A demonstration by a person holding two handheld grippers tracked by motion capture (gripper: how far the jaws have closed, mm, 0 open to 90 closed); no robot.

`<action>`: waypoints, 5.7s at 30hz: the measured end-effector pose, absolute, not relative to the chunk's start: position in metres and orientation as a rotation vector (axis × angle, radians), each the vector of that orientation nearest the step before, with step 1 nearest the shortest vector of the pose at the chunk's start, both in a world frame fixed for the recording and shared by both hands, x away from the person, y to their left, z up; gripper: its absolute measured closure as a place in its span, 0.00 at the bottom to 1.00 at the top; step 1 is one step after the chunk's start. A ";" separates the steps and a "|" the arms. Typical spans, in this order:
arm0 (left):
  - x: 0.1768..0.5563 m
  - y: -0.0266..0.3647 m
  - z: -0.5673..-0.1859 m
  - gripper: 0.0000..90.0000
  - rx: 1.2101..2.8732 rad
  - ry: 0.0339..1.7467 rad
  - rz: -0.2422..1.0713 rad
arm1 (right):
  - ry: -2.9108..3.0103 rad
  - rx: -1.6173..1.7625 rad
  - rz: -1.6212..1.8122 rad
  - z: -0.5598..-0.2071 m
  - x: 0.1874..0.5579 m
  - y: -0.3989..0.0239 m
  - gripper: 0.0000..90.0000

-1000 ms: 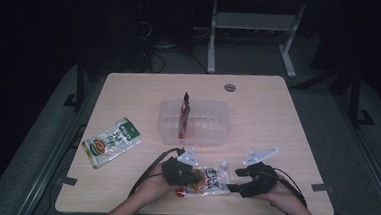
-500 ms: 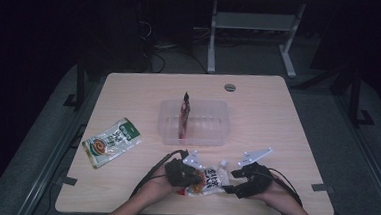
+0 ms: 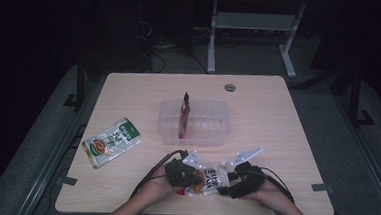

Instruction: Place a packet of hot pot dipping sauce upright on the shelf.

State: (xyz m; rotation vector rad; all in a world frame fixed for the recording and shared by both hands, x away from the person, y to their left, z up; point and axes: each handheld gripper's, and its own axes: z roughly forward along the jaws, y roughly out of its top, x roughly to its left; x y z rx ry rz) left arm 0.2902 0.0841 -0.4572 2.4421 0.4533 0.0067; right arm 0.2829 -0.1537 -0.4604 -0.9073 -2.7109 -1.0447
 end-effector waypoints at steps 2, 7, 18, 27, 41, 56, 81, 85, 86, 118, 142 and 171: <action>0.290 0.084 -0.458 1.00 2.434 0.462 0.001 | -2.678 -0.911 -1.059 -0.461 0.284 -0.152 0.40; 0.291 0.085 -0.458 1.00 2.436 0.457 -0.003 | -2.623 -0.897 -1.081 -0.463 0.287 -0.145 0.49; 0.291 0.086 -0.458 1.00 2.420 0.457 -0.004 | -2.555 -0.903 -1.154 -0.463 0.292 -0.145 0.86; 0.290 0.090 -0.453 1.00 2.389 0.455 -0.034 | -2.575 -0.853 -1.201 -0.458 0.291 -0.146 0.99; 0.293 0.133 -0.425 0.99 2.344 0.519 0.036 | -2.573 -0.747 -1.347 -0.432 0.289 -0.153 0.99; 0.294 0.132 -0.428 0.99 2.351 0.521 0.019 | -2.570 -0.555 -1.456 -0.406 0.286 -0.138 0.99; 0.292 0.130 -0.422 0.96 2.280 0.510 -0.018 | -2.561 -0.458 -1.574 -0.378 0.297 -0.117 0.99; 0.293 0.138 -0.419 0.92 2.262 0.525 -0.011 | -2.571 -0.463 -1.577 -0.377 0.297 -0.120 0.99; 0.293 0.141 -0.418 0.91 2.260 0.529 -0.009 | -2.575 -0.464 -1.576 -0.377 0.296 -0.121 0.99; 0.276 0.206 -0.425 0.45 2.285 0.670 0.009 | -2.609 -0.531 -1.702 -0.329 0.317 -0.152 0.99; 0.276 0.205 -0.426 0.45 2.283 0.661 0.021 | -2.687 -0.677 -1.747 -0.287 0.374 -0.174 0.99; 0.276 0.204 -0.427 0.45 2.284 0.653 0.019 | -2.763 -0.817 -1.574 -0.315 0.416 -0.187 0.99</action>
